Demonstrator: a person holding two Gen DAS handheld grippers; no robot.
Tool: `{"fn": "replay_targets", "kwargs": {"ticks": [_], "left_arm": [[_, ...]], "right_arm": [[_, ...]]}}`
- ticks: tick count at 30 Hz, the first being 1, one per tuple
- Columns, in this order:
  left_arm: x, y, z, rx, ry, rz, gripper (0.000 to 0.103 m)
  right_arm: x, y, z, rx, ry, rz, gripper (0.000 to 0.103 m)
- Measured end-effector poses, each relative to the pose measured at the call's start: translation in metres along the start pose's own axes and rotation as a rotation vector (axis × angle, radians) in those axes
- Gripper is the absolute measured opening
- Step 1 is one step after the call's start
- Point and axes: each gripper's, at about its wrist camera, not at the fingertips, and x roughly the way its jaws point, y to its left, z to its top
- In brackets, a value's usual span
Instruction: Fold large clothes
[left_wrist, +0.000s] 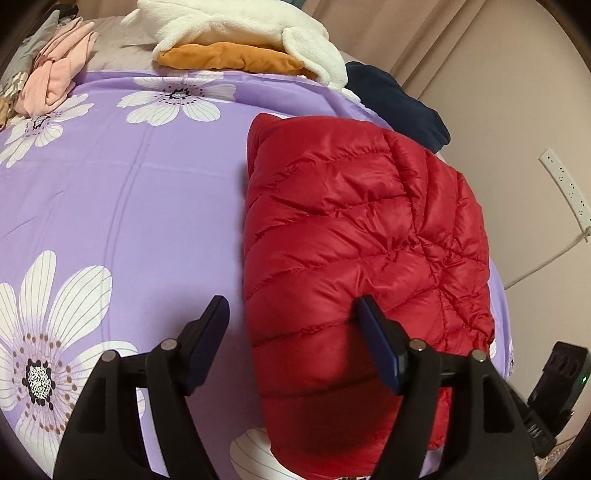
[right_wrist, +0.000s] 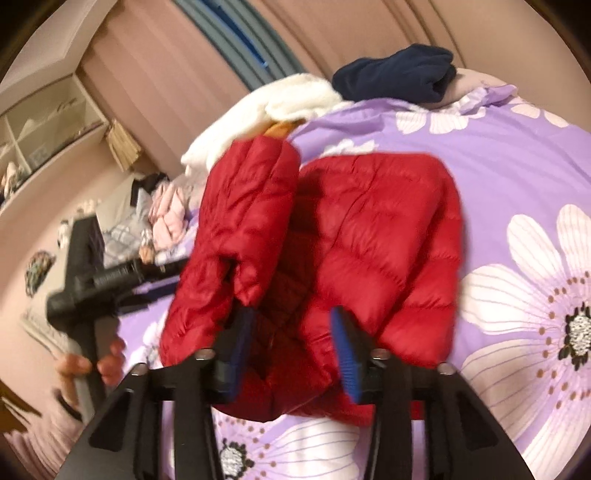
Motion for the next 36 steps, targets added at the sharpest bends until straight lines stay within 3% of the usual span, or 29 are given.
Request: {"fn": "replay_targets", "kwargs": {"ticks": [7,10,16,30,36], "left_arm": [[0.006,0.005,0.002,0.004,0.015,-0.002,0.079],[0.008,0.006,0.003,0.002,0.021,-0.010,0.080],[0.014,0.010,0.007,0.006,0.024,-0.016,0.085],[0.025,0.019,0.010,-0.024,0.041,-0.040,0.096],[0.032,0.020,0.011,-0.034,0.046,-0.055,0.099]], "right_arm": [[-0.011,-0.022,0.017,0.102,-0.071,-0.038,0.074],[-0.006,-0.036,0.024,0.161,-0.077,-0.037,0.079],[0.011,-0.055,0.029,0.262,-0.026,-0.021,0.080],[0.013,-0.066,0.033,0.307,-0.005,-0.056,0.088],[0.033,-0.076,0.031,0.339,0.061,-0.046,0.089]]}}
